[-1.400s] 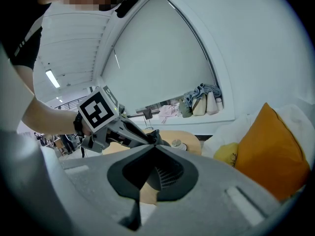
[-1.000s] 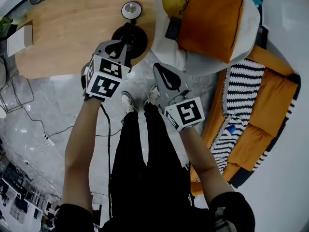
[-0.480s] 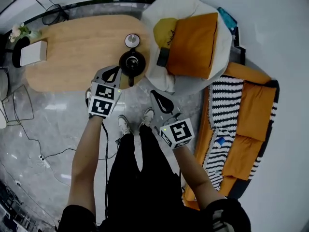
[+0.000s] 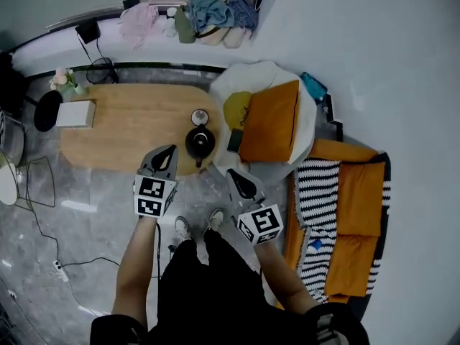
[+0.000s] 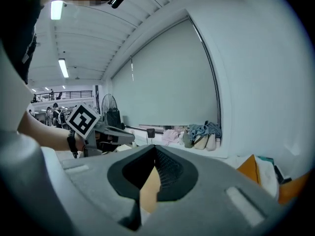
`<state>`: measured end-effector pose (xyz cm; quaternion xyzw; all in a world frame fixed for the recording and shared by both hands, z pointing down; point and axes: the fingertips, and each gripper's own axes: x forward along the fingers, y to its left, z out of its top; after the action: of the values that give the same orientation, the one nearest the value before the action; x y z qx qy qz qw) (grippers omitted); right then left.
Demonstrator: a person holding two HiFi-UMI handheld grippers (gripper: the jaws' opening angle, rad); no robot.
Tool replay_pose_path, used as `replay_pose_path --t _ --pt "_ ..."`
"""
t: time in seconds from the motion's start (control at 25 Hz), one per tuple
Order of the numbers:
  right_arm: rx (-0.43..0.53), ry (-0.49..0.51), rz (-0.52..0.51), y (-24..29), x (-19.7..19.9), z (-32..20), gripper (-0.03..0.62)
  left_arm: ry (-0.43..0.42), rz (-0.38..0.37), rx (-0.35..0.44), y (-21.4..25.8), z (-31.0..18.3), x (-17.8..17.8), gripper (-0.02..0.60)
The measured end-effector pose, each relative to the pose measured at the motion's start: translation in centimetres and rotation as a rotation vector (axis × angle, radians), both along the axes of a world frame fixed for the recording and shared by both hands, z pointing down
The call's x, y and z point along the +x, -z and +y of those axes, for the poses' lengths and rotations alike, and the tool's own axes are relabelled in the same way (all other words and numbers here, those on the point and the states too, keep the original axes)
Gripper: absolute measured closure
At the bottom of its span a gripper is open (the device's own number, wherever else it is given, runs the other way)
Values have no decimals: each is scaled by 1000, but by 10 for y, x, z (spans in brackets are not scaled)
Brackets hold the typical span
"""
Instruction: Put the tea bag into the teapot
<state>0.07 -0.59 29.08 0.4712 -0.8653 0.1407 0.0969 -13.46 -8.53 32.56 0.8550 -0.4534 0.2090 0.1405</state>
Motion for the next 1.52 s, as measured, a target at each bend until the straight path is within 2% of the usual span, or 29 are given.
replay_pose_path --t 0.2,0.44,0.68,0.84,1.0,1.16,1.32,1.52 --pt "100 -30 14 55 25 2 589 40 56 140 74 15 -10 574" --pt "197 -92 -3 106 72 -4 589 100 114 364 168 22 -23 574" --pt "284 -154 -24 148 116 2 589 149 149 505 223 51 -42 574" --pt "313 -208 -28 157 148 7 589 188 175 565 252 76 -50 574" --pt "302 -206 -3 157 167 13 589 263 212 607 264 99 -71 574" --pt "309 -229 13 160 179 14 589 242 245 664 265 113 -71 574" --pt "298 -268 -28 157 176 12 589 258 226 589 241 116 -68 574" --pt "295 -247 -70 157 166 9 589 253 235 589 242 111 -58 574"
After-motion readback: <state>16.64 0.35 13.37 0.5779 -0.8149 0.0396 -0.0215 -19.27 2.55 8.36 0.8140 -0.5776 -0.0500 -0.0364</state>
